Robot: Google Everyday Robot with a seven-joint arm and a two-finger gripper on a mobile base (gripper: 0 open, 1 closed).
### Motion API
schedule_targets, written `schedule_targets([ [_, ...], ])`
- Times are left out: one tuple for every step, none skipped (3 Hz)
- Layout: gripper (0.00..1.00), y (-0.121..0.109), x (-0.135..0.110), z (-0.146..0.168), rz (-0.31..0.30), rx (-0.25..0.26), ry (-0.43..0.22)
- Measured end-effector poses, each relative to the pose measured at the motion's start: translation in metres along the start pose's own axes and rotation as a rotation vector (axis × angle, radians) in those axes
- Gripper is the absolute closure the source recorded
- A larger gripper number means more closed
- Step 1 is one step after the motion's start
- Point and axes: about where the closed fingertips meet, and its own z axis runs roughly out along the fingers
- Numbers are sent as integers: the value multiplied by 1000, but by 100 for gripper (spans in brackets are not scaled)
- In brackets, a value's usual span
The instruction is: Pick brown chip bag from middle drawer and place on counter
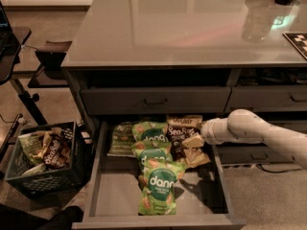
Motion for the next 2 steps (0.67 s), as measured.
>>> schedule_targets([
  [14, -4, 10, 22, 8, -9, 12],
  [10, -6, 17, 42, 11, -16, 23],
])
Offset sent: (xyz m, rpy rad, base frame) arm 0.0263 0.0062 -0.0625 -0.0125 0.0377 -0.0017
